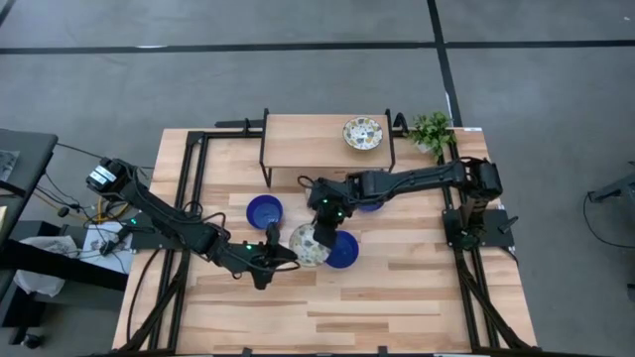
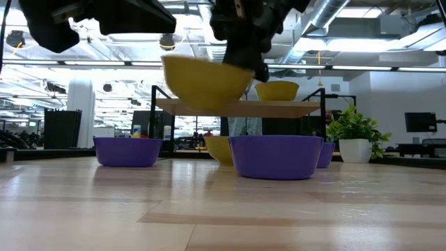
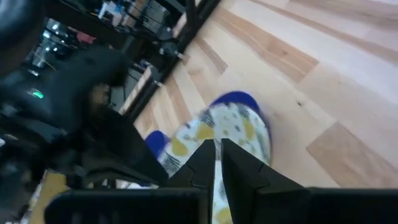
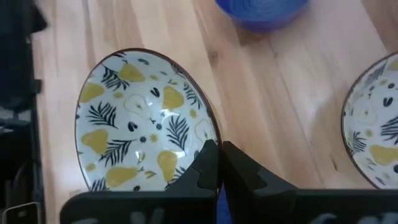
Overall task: Pick & Place Mini bowls
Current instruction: Stack the bottom yellow patterned bowl on top of the yellow patterned bowl on the shelf
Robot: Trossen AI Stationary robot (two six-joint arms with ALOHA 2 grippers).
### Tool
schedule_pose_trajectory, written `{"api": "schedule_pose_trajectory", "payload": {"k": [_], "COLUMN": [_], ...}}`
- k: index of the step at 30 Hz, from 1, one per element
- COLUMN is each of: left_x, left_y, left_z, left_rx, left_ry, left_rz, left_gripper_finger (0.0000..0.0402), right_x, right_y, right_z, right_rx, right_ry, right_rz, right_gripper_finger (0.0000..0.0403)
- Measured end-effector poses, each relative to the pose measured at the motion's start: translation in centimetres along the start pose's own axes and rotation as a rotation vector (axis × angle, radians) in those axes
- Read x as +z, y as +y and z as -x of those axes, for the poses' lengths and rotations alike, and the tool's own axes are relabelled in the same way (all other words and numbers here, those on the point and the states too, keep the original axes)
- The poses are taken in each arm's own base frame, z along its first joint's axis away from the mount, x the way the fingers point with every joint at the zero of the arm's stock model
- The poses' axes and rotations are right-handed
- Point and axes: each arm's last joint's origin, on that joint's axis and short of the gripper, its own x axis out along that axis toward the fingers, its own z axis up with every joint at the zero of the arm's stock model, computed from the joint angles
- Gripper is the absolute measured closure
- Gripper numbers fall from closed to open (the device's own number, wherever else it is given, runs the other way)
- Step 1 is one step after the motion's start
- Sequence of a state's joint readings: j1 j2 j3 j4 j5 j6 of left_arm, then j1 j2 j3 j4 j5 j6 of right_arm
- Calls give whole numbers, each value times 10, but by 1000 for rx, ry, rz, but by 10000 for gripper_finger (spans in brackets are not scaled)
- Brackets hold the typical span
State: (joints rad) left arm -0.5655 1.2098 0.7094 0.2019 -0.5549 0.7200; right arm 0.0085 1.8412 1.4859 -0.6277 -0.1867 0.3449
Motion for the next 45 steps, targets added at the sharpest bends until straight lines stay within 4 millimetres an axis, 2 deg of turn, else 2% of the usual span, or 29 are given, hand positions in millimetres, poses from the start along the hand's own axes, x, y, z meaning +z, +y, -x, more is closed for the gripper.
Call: {"api": "schedule_pose_trajectory", "payload": {"k": [10, 14, 19, 24, 27, 30, 36, 41, 45], "left_x": [0, 0, 1, -1, -3, -5, -23, -40, -48], "left_y": [-1, 2, 12, 26, 36, 45, 46, 42, 38], "left_z": [0, 3, 13, 27, 34, 41, 45, 41, 38], "left_rx": [-6, 5, 40, 72, 101, 102, 96, 133, 148], "left_ry": [1, 1, -16, -20, -42, -81, -96, -73, -74], "left_rz": [56, 107, 198, 336, 484, 605, 693, 711, 718], "left_gripper_finger": [374, 373, 373, 373, 373, 373, 376, 376, 376], "right_x": [-2, -2, 0, -3, -8, -13, -23, -26, -26], "right_y": [-1, -1, -2, -9, -17, -29, -65, -105, -139], "right_z": [5, 19, 55, 105, 137, 166, 214, 232, 236], "right_rx": [6, 13, 0, -64, -123, -177, -250, -325, -337], "right_ry": [25, 17, -46, -142, -204, -270, -389, -431, -436], "right_rz": [-24, -33, -41, -66, -95, -161, -344, -498, -613], "right_gripper_finger": [402, 402, 402, 402, 402, 402, 403, 403, 403]}}
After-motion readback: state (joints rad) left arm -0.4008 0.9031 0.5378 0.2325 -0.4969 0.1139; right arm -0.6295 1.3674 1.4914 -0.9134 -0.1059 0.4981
